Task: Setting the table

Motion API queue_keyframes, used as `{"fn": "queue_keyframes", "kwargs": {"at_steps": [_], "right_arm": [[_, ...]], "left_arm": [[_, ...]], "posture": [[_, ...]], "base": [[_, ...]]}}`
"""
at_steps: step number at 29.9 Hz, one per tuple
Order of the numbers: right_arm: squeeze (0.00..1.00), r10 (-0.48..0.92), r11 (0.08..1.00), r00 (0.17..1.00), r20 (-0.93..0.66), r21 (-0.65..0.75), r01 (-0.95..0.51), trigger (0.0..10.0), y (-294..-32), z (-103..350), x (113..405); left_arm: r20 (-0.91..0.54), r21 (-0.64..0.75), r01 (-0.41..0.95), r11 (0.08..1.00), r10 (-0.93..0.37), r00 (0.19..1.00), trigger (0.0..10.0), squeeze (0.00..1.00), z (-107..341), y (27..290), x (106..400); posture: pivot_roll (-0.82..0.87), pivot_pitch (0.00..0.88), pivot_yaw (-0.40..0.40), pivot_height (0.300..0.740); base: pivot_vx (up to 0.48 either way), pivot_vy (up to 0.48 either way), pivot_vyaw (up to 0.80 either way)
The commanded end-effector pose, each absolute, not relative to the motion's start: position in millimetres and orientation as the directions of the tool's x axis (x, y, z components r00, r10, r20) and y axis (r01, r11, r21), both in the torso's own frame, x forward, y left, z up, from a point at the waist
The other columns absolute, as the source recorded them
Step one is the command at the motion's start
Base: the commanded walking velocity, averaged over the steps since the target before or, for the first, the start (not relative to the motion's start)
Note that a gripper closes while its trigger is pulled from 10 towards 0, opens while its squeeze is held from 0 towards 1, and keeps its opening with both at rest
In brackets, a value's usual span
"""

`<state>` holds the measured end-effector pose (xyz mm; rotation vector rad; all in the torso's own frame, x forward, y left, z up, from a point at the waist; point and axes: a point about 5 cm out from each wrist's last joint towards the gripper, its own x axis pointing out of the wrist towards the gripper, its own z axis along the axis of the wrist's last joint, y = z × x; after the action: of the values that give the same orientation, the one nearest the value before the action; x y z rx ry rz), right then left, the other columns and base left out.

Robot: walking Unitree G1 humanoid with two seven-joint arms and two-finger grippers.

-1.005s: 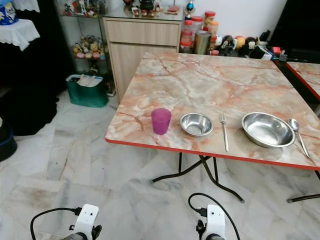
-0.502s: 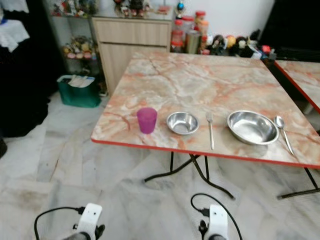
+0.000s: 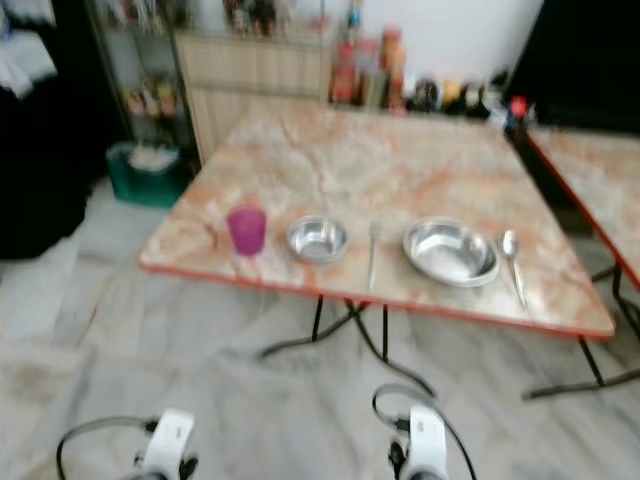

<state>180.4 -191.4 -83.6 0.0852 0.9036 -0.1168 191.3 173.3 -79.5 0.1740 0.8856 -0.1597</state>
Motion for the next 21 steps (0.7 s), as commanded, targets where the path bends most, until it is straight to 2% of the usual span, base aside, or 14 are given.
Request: {"fn": "queue_keyframes", "kwargs": {"at_steps": [1, 10, 21], "right_arm": [[0.00, -0.083, 0.990, 0.616, -0.783, 0.006, 0.141, 10.0, -198.9, -82.4, 180.2], [0.00, -0.089, 0.988, 0.615, -0.783, 0.007, 0.152, 10.0, -199.3, -82.8, 179.3], [0.00, -0.086, 0.988, 0.614, -0.785, 0.013, 0.154, 10.0, -196.1, -83.7, 178.3]], "left_arm": [[-0.782, 0.068, 0.223, 0.972, -0.087, 0.618, 10.0, 0.00, -80.0, 164.6, 192.0], [-0.775, 0.064, 0.216, 0.974, -0.088, 0.626, 10.0, 0.00, -78.8, 164.9, 194.0], [-0.754, 0.059, 0.228, 0.972, -0.106, 0.648, 10.0, 0.00, -74.5, 163.7, 201.2]], "posture": [[0.09, 0.000, -0.068, 0.740], [0.09, 0.000, -0.064, 0.740], [0.09, 0.000, -0.057, 0.740]], "base": [[0.000, -0.337, 0.00], [0.000, -0.334, 0.00], [0.000, 0.000, 0.00]]}}
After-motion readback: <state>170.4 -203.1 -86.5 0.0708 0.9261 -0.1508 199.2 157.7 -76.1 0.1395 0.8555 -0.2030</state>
